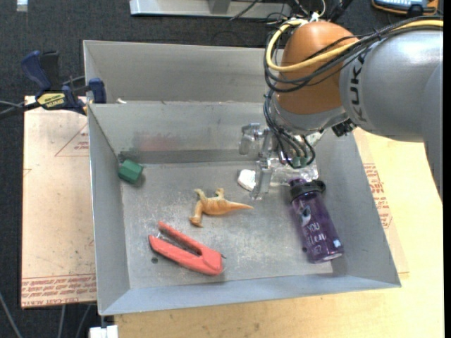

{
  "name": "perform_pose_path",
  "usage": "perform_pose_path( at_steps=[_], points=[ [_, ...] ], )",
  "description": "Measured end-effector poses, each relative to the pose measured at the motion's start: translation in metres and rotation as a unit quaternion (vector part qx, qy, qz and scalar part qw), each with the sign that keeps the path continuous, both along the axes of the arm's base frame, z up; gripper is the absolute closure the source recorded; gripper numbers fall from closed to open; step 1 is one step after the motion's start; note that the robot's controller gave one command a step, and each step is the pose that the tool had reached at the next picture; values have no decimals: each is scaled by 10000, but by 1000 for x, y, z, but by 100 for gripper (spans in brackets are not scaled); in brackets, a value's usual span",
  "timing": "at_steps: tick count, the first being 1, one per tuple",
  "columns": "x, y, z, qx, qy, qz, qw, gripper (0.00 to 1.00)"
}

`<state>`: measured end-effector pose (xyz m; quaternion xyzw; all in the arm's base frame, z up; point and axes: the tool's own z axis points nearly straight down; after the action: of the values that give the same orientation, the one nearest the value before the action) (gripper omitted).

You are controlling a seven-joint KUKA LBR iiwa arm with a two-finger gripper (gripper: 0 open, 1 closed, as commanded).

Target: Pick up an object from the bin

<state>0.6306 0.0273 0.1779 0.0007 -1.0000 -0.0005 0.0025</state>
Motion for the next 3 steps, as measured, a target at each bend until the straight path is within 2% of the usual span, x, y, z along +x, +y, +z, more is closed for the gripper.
perform_pose_path(
  at_steps=[1,2,3],
  points=[
    [1,0,5,1,-32,-3,10000,0],
    [-20,-10,-38,3,-60,195,9998,0],
    [-37,-13,-72,5,-12,-215,9998,0]
  ],
)
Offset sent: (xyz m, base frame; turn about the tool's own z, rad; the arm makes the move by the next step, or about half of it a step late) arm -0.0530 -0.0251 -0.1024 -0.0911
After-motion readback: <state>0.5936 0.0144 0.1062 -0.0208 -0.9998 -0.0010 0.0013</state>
